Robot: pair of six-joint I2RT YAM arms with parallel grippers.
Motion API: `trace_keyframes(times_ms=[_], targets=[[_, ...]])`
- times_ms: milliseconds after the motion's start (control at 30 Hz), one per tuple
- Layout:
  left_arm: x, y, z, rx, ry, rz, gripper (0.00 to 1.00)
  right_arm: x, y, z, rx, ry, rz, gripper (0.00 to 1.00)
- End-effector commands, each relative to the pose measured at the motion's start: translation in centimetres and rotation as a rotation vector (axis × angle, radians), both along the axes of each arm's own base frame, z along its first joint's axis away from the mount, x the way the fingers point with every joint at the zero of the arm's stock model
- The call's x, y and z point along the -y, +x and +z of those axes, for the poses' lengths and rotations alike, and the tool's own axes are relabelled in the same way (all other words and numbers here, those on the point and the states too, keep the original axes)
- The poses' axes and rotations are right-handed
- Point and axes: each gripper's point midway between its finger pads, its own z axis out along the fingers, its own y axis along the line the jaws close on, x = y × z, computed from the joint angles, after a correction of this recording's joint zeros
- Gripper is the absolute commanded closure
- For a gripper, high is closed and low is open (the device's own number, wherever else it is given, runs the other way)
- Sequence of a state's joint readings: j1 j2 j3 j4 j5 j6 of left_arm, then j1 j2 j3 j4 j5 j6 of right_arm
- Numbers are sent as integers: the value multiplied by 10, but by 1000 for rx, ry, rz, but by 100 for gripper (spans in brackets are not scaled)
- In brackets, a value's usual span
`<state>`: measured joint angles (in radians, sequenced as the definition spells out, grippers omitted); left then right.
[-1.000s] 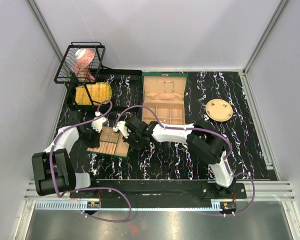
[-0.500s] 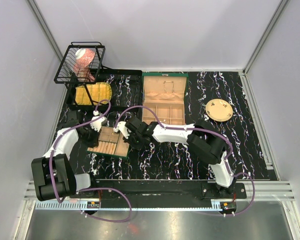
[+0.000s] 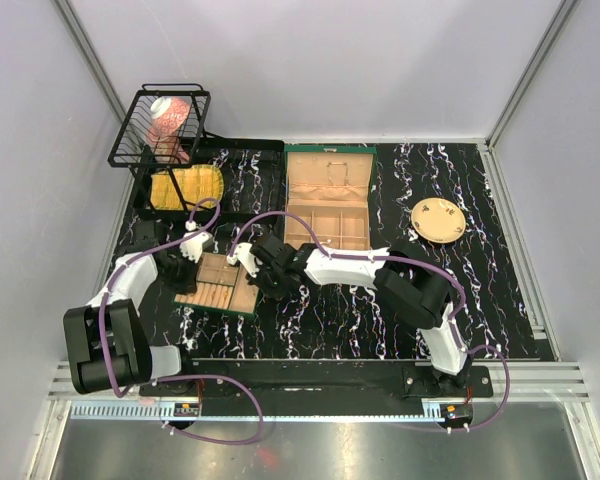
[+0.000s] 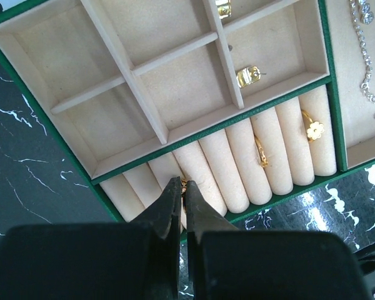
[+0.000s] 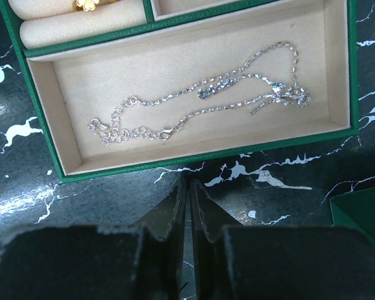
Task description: Organize the mixed jewelry
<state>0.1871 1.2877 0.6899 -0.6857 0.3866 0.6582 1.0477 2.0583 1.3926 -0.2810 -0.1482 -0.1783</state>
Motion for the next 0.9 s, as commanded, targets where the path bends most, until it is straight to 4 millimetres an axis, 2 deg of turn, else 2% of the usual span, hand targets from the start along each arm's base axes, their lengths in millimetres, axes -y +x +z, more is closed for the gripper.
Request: trace_keyframes(times_ms=[0, 433, 867], targets=[[-3, 15, 2, 19, 1, 22, 100, -11, 1, 25, 47, 59, 10, 88], [7, 7, -8, -46, -9, 39, 100, -10, 2, 20, 46, 49, 9, 88], [0, -6, -17, -75, 39, 46, 100, -8, 2, 20, 51, 47, 13, 88]])
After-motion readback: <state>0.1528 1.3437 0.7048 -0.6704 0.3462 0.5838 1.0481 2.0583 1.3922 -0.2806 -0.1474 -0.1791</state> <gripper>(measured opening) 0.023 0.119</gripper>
